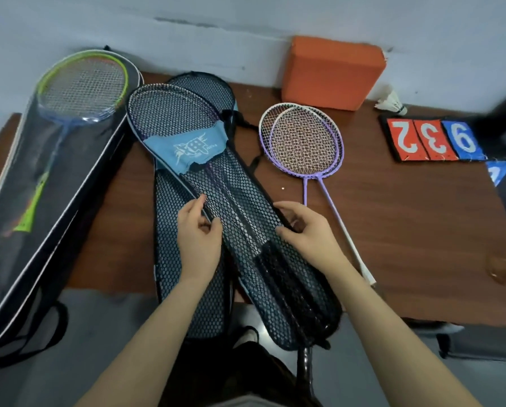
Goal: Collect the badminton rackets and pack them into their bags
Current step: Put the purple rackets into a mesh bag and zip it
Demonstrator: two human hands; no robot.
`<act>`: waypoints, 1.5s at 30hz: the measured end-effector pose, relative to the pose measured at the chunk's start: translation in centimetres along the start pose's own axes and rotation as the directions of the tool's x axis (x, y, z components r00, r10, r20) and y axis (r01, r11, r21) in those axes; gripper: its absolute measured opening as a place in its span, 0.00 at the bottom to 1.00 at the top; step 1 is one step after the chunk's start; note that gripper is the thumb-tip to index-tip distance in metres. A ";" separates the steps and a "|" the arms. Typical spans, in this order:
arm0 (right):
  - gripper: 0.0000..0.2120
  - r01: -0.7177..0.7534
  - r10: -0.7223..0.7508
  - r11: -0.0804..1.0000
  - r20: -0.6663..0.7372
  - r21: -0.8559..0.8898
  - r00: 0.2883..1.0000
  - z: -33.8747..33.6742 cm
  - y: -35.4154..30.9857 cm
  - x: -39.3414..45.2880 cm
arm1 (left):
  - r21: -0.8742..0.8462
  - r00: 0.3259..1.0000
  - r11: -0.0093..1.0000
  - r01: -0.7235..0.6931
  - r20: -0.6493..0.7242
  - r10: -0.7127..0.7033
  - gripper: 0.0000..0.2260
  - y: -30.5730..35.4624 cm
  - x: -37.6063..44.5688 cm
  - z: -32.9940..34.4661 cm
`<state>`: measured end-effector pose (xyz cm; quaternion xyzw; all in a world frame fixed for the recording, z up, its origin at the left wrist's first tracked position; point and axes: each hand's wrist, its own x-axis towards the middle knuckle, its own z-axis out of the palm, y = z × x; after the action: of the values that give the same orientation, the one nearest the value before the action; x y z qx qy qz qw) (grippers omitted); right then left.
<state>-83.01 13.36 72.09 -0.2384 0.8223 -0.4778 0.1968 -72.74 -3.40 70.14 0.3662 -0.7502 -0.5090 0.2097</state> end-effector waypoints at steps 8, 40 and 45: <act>0.24 -0.011 0.016 0.999 0.138 -0.036 0.990 6.1 -0.4 1.3 | 0.208 0.997 0.977 0.046 -0.064 -0.033 0.21 -3.0 1.2 -4.4; 0.15 0.517 -0.535 0.844 -0.172 -0.143 0.827 14.0 -15.3 1.7 | 0.335 0.809 0.848 -0.411 -0.295 0.509 0.18 2.7 1.8 -17.4; 0.14 0.532 -0.560 0.828 -0.210 -0.178 0.801 18.0 -19.3 4.2 | 0.375 0.769 0.801 -0.466 -0.277 0.576 0.17 2.4 6.1 -22.4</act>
<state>-72.57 -9.80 80.29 -0.4127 0.7618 -0.4945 -0.0697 -62.03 -21.23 80.81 0.2581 -0.8327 -0.2360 0.4292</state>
